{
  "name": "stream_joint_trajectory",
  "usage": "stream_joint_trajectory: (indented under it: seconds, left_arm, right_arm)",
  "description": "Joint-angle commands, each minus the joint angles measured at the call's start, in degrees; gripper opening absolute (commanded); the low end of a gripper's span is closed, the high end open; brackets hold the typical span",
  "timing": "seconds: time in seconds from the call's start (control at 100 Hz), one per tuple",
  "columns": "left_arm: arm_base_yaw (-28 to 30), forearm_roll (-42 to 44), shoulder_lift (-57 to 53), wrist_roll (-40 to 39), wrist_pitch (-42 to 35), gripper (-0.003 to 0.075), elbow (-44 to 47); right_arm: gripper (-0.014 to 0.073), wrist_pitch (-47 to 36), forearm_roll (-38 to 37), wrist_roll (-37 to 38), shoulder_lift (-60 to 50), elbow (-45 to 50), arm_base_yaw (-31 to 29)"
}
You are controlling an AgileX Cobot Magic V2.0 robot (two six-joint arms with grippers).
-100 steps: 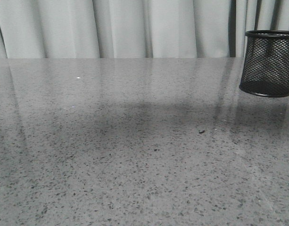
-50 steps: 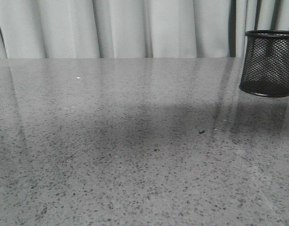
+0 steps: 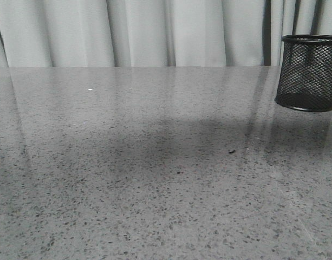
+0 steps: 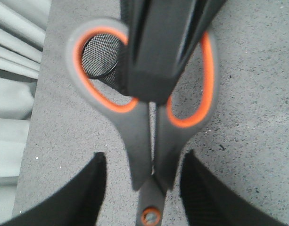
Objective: Put scissors into bucket
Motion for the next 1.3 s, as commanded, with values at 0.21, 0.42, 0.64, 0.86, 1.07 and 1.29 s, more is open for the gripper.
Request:
stream_joint_trajectory:
  seconds: [0.21,0.42,0.64,0.86,1.07,1.29]
  left_arm:
    - [15.2,-0.7,-2.7,-16.4,4.2,0.0417,-2.0]
    - [30.6,-0.8,-5.5,-16.7,13.5,0.0417,-2.0]
    - [43.7,-3.1,-10.0,-16.7,15.1,0.0417,-2.0]
    - [49.9,-6.9,-13.3,-16.7,13.0,0.0417,-2.0]
    - [50.2,-8.1,-13.7,-16.7,12.5,0.0417,-2.0]
    - [50.2,-8.9,-13.7,-16.7,12.4,0.0417,-2.0]
  right_arm:
    - [-0.0049,-7.3,-9.9,4.7,-0.3,-5.4,-0.1]
    - [-0.0049,-8.8,-31.0,18.0,1.0,-16.8,-2.1]
    - [-0.0049,-1.7,-52.2,31.4,5.5,-28.4,-4.0]
    - [-0.0049,4.0,-64.4,37.0,9.4,-33.7,-4.0]
    - [-0.0049,4.2,-65.9,37.0,11.8,-33.8,-4.0]
    - [-0.0049,4.0,-66.6,37.0,16.4,-33.8,-4.0]
